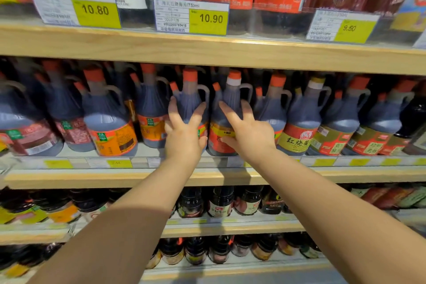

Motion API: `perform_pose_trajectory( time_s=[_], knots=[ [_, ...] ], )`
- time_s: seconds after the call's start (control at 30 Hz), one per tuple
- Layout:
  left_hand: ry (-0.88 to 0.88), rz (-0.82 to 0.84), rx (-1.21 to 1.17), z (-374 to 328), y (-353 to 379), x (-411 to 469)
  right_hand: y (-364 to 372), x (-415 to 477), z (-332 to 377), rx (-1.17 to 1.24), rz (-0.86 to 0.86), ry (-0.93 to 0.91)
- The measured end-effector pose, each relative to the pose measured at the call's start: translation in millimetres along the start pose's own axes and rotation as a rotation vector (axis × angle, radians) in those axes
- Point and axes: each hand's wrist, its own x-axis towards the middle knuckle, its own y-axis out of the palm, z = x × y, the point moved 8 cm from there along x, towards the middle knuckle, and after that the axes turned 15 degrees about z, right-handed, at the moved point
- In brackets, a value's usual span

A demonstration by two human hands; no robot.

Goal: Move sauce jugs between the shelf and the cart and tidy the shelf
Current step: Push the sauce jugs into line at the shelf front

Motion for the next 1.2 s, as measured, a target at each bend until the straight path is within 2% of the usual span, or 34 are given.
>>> perform_pose_trajectory(
  time_s=[0.1,0.17,0.27,0.33,0.43,0.53,0.8,0.93,1.2],
  knots=[
    [0.066,0.038,0.005,4,-4,-8,-3,-1,1,0.050,0.002,0.011],
    [0.099,0.020,0.009,14,-16,-16,-13,-6,5,0.094,-0.072,0.007],
    [0.024,-0.115,0.054,47,-45,-31,-34,-14,32,0.186,-0.252,-0.085],
    [-0.059,-0.216,0.075,73,-64,-38,-44,-13,64,0.222,-0.313,-0.189],
    [-0.171,-0.218,0.076,111,-77,-38,-47,-2,114,0.249,-0.259,-0.284],
    [-0.204,-0.142,0.094,140,-83,-29,-43,18,149,0.229,-0.160,-0.253],
    [-0.005,-0.150,0.086,148,-89,-12,-27,80,179,0.237,0.037,-0.022],
    [0.027,-0.157,0.091,150,-90,-12,-23,88,184,0.219,0.040,0.051],
    [0.026,-0.218,0.170,152,-86,-9,-31,84,179,0.141,-0.033,0.058]
  ],
)
